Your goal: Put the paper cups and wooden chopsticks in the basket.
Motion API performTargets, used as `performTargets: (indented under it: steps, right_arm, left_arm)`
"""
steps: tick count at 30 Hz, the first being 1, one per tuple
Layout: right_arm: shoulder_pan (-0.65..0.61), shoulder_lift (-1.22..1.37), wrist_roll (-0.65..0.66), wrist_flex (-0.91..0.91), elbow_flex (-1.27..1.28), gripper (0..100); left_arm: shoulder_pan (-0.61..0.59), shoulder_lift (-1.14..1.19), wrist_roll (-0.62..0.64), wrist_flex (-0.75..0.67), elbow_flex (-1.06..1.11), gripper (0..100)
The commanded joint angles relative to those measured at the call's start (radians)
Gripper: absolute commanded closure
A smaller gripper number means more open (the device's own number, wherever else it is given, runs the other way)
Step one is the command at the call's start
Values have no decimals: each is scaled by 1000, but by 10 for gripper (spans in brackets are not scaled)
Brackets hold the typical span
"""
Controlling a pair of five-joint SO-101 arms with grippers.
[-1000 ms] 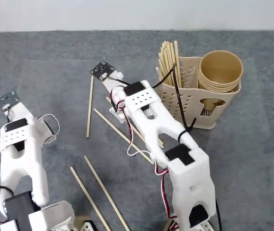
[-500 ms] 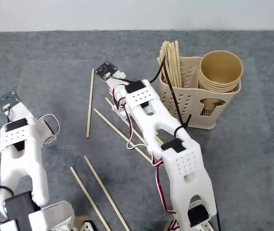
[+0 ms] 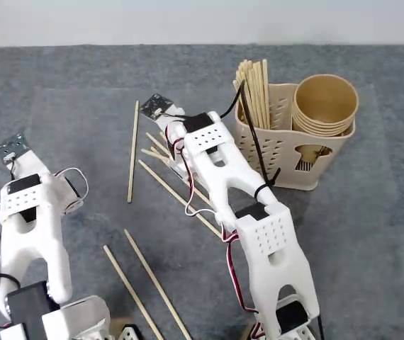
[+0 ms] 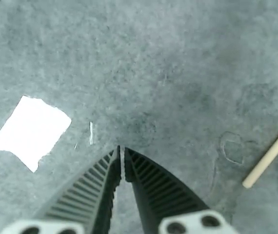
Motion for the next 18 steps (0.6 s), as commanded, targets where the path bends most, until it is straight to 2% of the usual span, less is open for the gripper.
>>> performTargets:
  steps: [1, 8, 18]
  right_arm:
    - [-16, -28, 12, 87, -69, 991]
    - [-27, -136, 12, 232, -181, 991]
    - [-99, -286, 11, 309, -330, 991]
  left_arm:
    - [8, -48, -5, -12, -4, 988]
    - [8, -48, -5, -12, -4, 988]
    - [8, -48, -5, -12, -4, 988]
